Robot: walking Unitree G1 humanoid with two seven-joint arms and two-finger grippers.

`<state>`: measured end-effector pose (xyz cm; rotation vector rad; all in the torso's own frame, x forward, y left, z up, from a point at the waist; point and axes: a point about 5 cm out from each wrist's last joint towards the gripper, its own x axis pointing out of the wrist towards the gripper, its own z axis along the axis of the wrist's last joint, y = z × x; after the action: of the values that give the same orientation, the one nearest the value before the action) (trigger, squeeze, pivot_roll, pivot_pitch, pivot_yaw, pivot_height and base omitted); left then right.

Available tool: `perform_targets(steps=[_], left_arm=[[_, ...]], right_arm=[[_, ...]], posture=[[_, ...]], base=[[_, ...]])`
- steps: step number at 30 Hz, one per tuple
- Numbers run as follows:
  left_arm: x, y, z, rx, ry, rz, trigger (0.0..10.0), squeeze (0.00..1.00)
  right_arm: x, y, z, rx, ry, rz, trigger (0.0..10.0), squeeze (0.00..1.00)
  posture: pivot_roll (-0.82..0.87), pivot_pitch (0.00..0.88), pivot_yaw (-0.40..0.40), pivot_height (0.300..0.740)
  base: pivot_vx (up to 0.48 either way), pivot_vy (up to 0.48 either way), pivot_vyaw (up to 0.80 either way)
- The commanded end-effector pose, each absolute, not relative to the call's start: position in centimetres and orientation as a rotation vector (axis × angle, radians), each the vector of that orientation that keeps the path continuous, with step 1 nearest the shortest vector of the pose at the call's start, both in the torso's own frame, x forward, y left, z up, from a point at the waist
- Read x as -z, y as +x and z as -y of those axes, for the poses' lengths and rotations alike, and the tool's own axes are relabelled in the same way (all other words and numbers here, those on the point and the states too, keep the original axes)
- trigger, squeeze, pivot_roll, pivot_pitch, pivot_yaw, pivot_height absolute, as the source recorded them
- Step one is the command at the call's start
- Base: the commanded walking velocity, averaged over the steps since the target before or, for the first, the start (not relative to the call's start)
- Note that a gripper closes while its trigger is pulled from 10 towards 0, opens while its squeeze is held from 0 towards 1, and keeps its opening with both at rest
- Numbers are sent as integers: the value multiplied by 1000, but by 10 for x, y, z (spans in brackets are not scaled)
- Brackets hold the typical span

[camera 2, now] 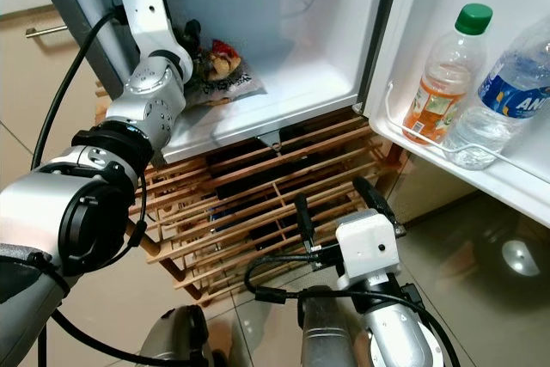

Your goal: Restocking fridge

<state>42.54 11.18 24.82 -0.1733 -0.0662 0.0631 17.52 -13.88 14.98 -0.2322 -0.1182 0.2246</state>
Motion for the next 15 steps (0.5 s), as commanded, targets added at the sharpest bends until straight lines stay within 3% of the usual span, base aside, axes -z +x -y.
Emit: perform_targets(steps=[1, 12, 13, 14, 15], left_arm=[[-257, 426, -106, -51, -184, 82, 10000, 1000], [-253, 418, -61, 133, -135, 118, 10000, 1000], [-249, 416, -58, 147, -102, 133, 10000, 63], [-246, 415, -57, 150, -90, 136, 10000, 0], [-243, 414, -57, 154, -76, 136, 10000, 0]], right_arm=[[-152, 174, 138, -222, -231, 119, 10000, 0], [-149, 184, 132, -238, -212, 125, 10000, 0], [-148, 188, 129, -249, -205, 127, 10000, 0], [-147, 190, 128, -255, -203, 128, 10000, 0], [-146, 191, 128, -260, -200, 129, 10000, 0]], posture=[[-409, 73, 121, 635], [-346, 53, 109, 635], [-324, 44, 100, 635], [-321, 42, 99, 635], [-316, 37, 98, 635]], base=[[0, 0, 0], [0, 0, 0], [0, 0, 0], [0, 0, 0], [0, 0, 0]])
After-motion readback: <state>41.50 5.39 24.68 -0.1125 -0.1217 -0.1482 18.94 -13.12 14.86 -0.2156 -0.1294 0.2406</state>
